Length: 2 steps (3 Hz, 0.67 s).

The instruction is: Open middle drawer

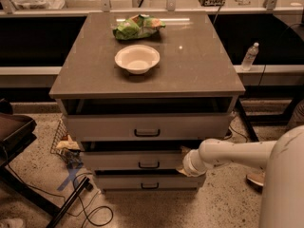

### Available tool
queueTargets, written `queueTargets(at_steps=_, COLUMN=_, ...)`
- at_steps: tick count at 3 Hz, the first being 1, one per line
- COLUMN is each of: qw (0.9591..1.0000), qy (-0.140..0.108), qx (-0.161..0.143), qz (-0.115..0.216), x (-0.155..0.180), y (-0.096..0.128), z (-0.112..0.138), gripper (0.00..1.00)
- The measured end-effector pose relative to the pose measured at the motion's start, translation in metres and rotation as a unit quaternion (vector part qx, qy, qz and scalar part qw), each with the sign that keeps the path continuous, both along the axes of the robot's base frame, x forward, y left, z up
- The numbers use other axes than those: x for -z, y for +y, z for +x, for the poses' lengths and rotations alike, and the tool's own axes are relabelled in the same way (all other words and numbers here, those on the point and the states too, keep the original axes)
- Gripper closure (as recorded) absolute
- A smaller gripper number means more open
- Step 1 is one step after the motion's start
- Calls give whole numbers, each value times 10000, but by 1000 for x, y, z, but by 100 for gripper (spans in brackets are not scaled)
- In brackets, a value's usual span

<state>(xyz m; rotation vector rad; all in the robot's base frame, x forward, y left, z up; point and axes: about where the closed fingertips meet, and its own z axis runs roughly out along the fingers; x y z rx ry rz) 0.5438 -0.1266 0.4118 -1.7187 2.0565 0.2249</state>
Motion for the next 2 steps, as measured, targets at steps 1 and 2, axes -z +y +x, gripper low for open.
queueTargets(at_steps=1, qw=10000, qy=0, qx=0, qz=0, x=0, y=0, z=0, gripper=100)
queueTargets(at_steps=2, qw=10000, qy=0, qx=0, qz=0, x=0, y=0, z=0, gripper=100)
